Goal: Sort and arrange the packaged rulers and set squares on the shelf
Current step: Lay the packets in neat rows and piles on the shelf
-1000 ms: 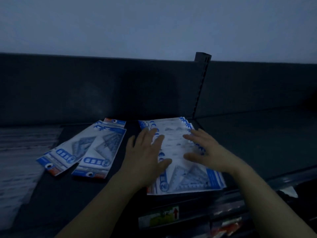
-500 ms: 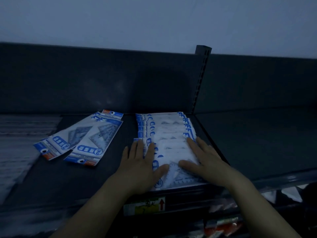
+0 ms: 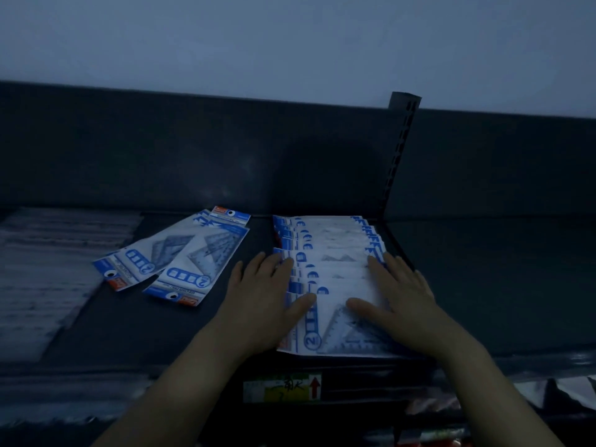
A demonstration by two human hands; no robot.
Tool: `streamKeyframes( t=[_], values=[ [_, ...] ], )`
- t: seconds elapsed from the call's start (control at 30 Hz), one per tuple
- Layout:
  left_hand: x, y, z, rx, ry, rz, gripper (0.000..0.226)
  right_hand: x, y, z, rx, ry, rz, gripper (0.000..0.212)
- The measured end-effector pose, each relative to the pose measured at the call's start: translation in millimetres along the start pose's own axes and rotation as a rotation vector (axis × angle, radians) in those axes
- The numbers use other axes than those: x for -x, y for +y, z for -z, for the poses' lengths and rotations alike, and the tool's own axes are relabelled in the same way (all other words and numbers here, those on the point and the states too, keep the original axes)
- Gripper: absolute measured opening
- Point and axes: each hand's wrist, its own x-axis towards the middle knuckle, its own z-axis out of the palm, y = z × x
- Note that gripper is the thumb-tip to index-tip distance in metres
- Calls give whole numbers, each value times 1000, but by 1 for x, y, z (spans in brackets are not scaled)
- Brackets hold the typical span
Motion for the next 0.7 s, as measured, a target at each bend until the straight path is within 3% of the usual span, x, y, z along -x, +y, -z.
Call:
streamKeyframes(
  t=[0.17, 0.3, 0.37, 0.43, 0.57, 0.63, 0.7],
  values=[
    [14, -26, 24, 119, 129, 39, 71, -11, -38, 1, -59, 76, 63, 93],
    [19, -75, 39, 18, 326, 291, 67, -28, -85, -4, -7, 42, 142, 75],
    [16, -97, 41, -41, 210, 431, 80, -36, -110, -9, -17, 24, 180, 71],
    [11, -109, 42, 80, 95, 485, 84, -43, -133, -14, -46, 26, 207, 68],
    [11, -125, 51, 333, 56, 409, 54, -59, -167, -25, -132, 21, 242, 61],
    [16, -137, 63, 402, 100, 316, 28, -69, -179, -26, -184, 22, 241, 62],
    [22, -155, 78, 515, 151, 283, 16, -79, -189, -26, -235, 4, 209, 67]
  ],
)
